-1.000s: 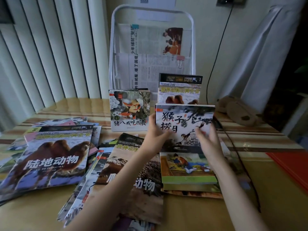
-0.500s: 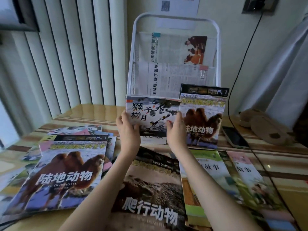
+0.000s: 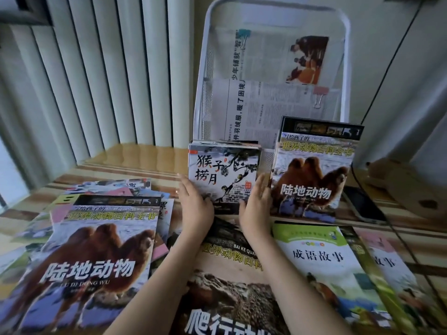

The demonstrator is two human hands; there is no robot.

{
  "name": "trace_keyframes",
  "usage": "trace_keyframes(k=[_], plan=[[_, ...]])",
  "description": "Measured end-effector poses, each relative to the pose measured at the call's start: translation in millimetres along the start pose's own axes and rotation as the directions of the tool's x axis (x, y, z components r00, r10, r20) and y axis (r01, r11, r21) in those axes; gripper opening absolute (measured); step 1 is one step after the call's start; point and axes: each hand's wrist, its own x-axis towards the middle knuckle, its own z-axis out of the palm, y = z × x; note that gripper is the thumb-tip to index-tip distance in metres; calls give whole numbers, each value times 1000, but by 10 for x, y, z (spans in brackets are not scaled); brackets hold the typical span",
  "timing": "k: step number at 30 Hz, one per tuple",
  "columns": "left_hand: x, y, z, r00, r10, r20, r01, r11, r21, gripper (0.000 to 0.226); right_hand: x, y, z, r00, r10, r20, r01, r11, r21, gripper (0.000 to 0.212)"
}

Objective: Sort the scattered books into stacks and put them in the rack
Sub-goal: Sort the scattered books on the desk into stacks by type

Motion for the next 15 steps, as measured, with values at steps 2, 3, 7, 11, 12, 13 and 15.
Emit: trace_keyframes(k=[2, 3, 7, 11, 12, 13, 15], plan=[[-33, 102, -18, 997, 31, -75, -28, 998, 48, 78, -15, -58, -93, 994, -12, -105, 20, 997, 76, 83], [-46, 165, -33, 992, 70, -109, -62, 995, 75, 78, -25, -78, -149, 990, -17, -139, 33, 994, 108, 84], [-228, 458, -76, 971, 215, -101, -195, 965, 176, 74, -153, -11, -433, 991, -13, -132, 34, 986, 165, 76], [-660, 769, 99, 958, 232, 170, -270, 929, 252, 73, -315, 259, -842, 999, 22, -38, -18, 992, 122, 63], [-779, 828, 161, 935, 224, 276, -304, 906, 294, 67, -353, 370, -971, 997, 45, -56, -39, 994, 102, 61], [-886, 862, 226, 900, 214, 381, -348, 877, 331, 59, -384, 499, -1108, 994, 74, -82, -69, 995, 65, 58], [-1064, 920, 325, 819, 179, 546, -436, 812, 388, 46, -446, 817, -1373, 976, 189, -111, -191, 982, -8, 56]])
